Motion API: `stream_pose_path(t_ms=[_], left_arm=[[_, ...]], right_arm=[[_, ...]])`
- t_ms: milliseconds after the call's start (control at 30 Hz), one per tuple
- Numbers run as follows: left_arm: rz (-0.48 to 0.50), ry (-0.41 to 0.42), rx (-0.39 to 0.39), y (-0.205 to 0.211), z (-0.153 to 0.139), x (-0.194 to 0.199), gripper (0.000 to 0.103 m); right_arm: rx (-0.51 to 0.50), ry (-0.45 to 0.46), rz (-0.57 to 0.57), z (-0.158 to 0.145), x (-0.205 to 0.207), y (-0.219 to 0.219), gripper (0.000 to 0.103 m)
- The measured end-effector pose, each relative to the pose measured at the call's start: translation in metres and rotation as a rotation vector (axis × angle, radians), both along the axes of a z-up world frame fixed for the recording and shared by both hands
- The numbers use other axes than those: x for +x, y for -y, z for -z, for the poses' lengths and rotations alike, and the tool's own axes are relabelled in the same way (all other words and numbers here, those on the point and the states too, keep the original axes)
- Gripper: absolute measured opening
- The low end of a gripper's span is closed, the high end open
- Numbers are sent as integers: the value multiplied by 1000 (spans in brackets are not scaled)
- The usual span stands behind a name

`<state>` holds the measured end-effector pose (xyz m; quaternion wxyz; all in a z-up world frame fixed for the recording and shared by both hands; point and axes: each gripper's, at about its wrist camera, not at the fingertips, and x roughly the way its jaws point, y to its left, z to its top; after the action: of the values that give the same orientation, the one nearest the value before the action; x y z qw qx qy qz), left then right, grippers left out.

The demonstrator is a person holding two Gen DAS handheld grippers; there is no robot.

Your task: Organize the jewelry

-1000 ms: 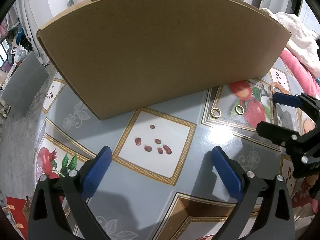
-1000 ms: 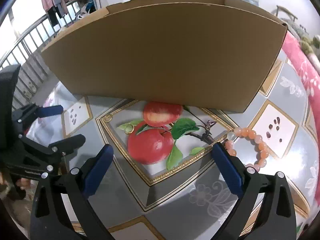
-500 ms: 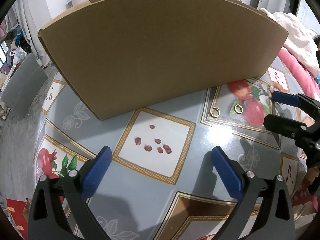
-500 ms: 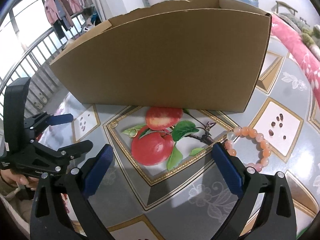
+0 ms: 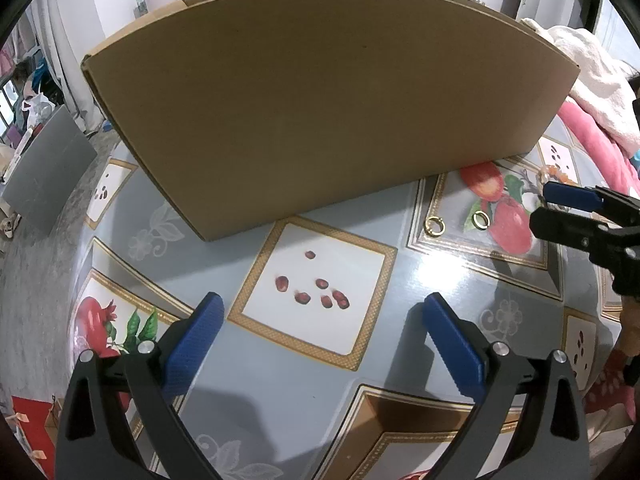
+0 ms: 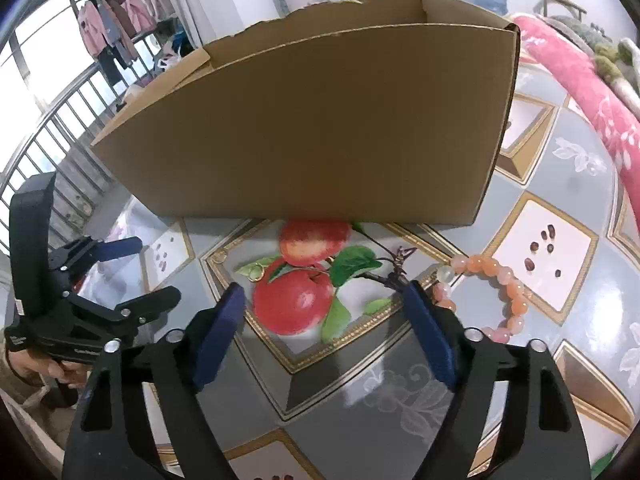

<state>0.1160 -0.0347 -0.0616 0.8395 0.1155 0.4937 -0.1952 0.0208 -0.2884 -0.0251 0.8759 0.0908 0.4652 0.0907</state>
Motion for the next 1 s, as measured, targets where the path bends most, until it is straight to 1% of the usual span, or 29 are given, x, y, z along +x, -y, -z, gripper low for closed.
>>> stream_pose_path(t_ms=[67, 167, 233, 300, 500, 633, 733, 800, 900, 933, 1000], left_arm=[[1, 1, 0, 0, 0, 0, 98], [-1, 1, -1, -1, -1, 1, 98], [-11, 2, -1, -3, -1, 3, 98], [-19, 4, -2, -6, 0, 5, 98], [-42, 10, -6, -14, 0, 15, 98], [-46, 13, -7, -13, 0, 20, 98], [-48, 15, -7, -11, -1, 22, 98], [-48, 16, -7, -10, -1, 21, 98], [-49, 17, -7, -9, -1, 23, 98], [-49, 18, -8, -12, -1, 18, 98], [-49, 18, -8, -13, -1, 18, 98]], right_arm=[[1, 9, -15, -3, -3, -2, 68], [2, 18, -47, -6, -3, -8, 59], [2, 22, -71, -6, -3, -14, 55], [-10, 26, -97, -5, -3, -20, 47], [-74, 44, -166, -1, 3, -42, 36], [-134, 55, -203, 2, 11, -56, 28], [-169, 63, -217, 5, 14, -62, 24], [-187, 66, -223, 6, 14, -62, 20], [-215, 76, -233, 7, 16, -66, 18], [-226, 79, -236, 7, 16, -67, 17], [-247, 86, -246, 8, 13, -72, 12]])
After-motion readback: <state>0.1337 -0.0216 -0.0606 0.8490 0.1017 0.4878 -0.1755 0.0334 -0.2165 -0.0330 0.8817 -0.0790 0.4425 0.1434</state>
